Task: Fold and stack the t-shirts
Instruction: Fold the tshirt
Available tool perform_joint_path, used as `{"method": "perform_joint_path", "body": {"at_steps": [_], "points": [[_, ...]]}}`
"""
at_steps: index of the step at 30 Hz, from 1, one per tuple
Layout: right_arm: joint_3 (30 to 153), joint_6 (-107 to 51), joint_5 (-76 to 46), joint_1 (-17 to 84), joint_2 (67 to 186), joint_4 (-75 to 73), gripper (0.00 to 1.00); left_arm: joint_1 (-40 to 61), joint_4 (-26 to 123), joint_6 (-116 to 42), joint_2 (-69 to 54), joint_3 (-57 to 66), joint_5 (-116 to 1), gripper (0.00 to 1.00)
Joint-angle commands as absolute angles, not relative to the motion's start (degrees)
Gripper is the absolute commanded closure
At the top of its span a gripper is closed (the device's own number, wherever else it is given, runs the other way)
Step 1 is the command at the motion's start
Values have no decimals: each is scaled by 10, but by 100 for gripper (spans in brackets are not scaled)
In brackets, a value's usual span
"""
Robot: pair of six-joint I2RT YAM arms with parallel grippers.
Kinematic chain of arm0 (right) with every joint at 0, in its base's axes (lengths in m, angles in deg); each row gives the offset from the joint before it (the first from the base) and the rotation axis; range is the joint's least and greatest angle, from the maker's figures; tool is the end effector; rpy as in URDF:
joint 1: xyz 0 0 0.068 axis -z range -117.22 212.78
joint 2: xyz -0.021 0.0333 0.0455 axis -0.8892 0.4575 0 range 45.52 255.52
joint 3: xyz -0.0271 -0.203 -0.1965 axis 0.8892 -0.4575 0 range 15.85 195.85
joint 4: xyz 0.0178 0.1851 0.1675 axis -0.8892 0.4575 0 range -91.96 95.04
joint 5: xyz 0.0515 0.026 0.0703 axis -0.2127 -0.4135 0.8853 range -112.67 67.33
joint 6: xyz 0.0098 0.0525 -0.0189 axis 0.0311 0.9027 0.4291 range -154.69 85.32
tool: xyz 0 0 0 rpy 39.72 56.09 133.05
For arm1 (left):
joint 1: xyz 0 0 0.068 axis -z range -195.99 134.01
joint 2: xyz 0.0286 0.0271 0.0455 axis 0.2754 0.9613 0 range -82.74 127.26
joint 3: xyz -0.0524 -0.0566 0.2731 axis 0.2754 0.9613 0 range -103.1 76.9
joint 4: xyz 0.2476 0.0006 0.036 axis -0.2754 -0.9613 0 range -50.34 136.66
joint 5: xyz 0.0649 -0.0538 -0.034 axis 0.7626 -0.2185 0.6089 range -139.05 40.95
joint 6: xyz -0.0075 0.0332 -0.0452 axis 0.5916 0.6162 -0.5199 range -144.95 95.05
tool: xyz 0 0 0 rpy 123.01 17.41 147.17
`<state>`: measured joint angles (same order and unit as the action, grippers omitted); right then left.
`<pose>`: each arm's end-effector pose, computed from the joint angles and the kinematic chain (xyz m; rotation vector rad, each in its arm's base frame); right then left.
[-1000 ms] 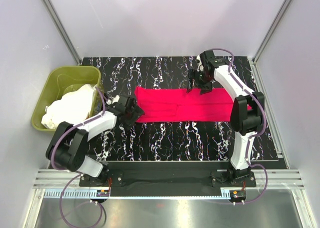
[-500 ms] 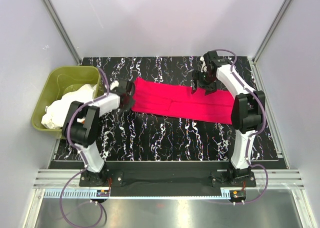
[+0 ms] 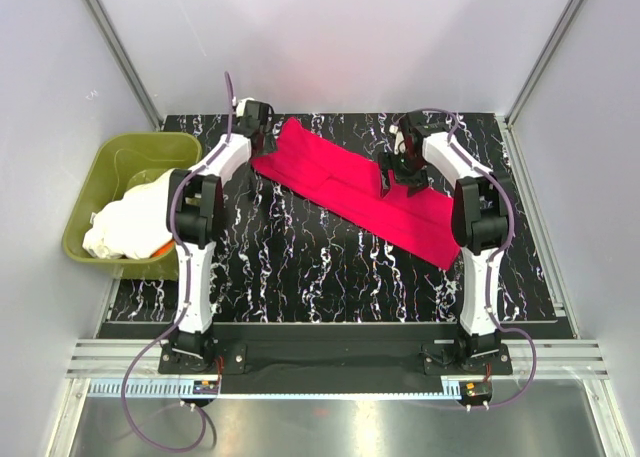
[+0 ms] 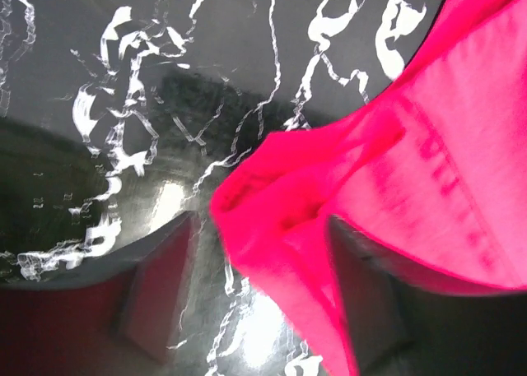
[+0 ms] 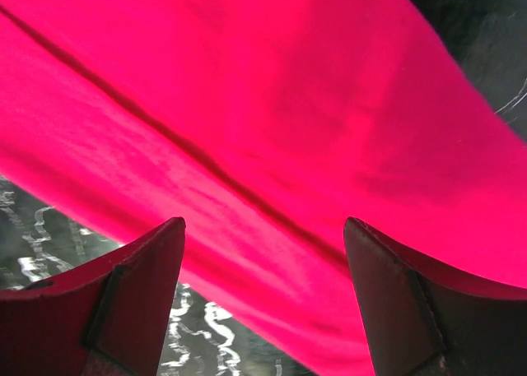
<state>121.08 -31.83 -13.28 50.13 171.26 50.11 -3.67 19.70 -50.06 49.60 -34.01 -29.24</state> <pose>0.4415 0.1058 0.2037 -0.2786 2.8349 0.2904 0.5090 -0.0974 0.2047 -0.4164 2.3161 0.1023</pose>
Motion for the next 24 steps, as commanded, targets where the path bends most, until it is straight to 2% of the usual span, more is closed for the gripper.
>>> {"method": "perform_joint_path", "body": {"at_steps": [1, 3, 10, 14, 21, 24], "points": [[1240, -375, -158, 497, 1716, 512, 15, -32, 161, -488, 431, -340, -267, 13], [1229, -386, -170, 496, 1716, 503, 15, -27, 155, -506, 369, -315, -291, 10], [1226, -407, -215, 490, 1745, 498, 15, -7, 201, -637, 130, -48, -417, 10], [1200, -401, -204, 490, 1750, 488, 17, 48, 124, -622, 72, -15, -440, 11], [1057, -319, -185, 478, 1711, 463, 20, 99, 102, -633, -111, 136, -448, 12], [974, -267, -197, 459, 1666, 431, 21, 99, 69, -630, -161, 154, -425, 11]]}}
